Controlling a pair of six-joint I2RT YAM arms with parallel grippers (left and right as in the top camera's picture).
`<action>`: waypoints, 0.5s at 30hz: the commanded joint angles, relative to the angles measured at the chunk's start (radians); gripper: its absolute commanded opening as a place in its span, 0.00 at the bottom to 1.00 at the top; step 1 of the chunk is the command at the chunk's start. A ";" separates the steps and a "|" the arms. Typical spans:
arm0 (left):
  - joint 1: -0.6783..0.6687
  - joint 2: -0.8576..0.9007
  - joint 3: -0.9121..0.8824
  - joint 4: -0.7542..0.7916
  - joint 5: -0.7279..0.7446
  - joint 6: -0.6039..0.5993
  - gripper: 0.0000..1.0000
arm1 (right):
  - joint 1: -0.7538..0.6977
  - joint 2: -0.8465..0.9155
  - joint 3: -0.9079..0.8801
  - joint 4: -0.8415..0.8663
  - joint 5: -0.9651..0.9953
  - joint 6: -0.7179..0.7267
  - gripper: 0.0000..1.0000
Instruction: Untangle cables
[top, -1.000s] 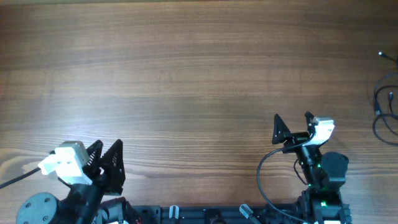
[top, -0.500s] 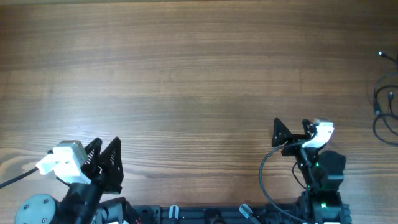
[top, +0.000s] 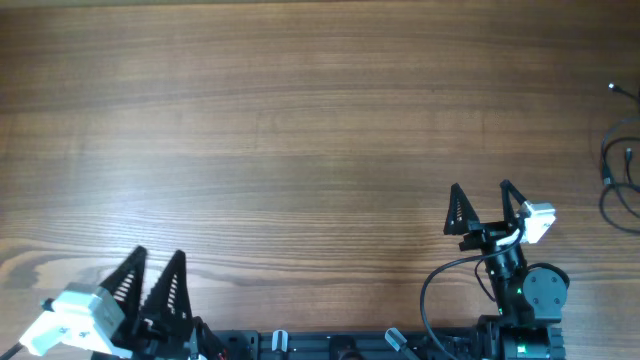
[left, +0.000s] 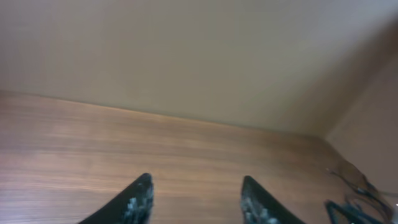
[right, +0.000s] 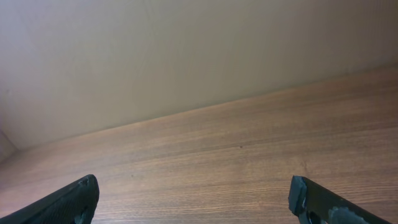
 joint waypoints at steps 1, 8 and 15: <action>0.006 -0.013 0.024 -0.023 0.264 0.012 0.43 | 0.000 -0.015 -0.001 0.003 0.000 0.007 1.00; 0.006 -0.131 0.216 -0.319 0.078 0.070 1.00 | 0.000 -0.015 -0.001 0.003 0.000 0.007 1.00; 0.059 -0.131 -0.172 -0.122 0.341 0.413 1.00 | 0.000 -0.015 -0.001 0.003 -0.001 0.007 1.00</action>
